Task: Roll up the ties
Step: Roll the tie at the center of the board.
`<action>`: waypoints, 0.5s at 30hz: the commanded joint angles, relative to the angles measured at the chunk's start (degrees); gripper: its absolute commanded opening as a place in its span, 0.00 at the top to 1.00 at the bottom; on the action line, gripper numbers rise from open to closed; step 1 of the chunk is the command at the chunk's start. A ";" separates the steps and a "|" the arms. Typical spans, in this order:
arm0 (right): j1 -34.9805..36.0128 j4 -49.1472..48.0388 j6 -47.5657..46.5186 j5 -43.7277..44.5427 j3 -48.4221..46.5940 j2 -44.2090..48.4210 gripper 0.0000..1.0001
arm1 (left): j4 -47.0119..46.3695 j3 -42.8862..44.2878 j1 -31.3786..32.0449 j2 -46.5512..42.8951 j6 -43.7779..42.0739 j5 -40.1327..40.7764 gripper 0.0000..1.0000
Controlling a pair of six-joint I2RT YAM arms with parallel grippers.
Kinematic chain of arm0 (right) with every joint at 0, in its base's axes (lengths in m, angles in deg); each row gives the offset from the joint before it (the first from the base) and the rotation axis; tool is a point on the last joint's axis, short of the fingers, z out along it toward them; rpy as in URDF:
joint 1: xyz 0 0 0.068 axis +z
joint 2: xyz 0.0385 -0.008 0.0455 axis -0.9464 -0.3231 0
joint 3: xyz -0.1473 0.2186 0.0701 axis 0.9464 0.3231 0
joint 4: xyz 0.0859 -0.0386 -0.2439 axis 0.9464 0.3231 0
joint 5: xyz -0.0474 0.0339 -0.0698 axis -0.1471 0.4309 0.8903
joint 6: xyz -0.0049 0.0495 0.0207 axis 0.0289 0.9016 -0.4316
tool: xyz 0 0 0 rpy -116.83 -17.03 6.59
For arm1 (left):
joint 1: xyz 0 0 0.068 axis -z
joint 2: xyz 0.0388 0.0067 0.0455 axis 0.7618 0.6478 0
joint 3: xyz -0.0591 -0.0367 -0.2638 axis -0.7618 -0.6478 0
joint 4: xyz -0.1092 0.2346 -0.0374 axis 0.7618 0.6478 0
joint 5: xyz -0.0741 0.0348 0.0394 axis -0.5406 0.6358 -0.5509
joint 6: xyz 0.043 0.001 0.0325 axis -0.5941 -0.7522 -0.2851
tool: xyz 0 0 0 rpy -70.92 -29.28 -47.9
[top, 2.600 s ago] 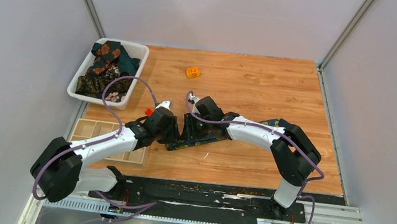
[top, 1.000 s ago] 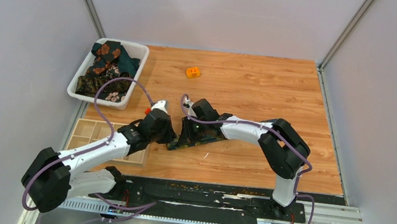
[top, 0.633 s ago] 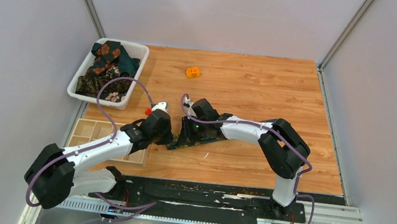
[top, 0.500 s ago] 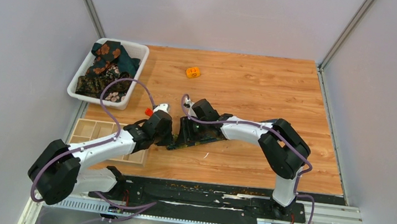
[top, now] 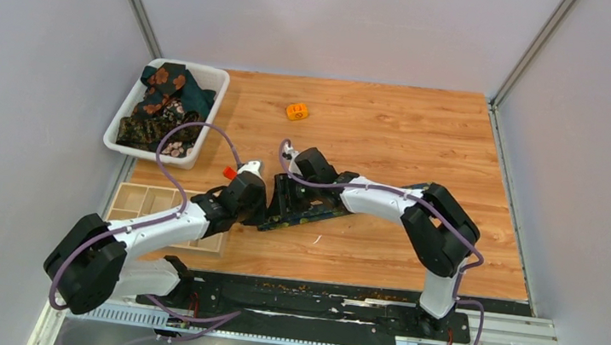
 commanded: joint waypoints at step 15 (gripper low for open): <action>-0.19 -0.54 0.77 0.81 -4.54 -6.17 0.63 | -2.97 -0.82 0.14 -2.03 -2.20 -1.94 1.00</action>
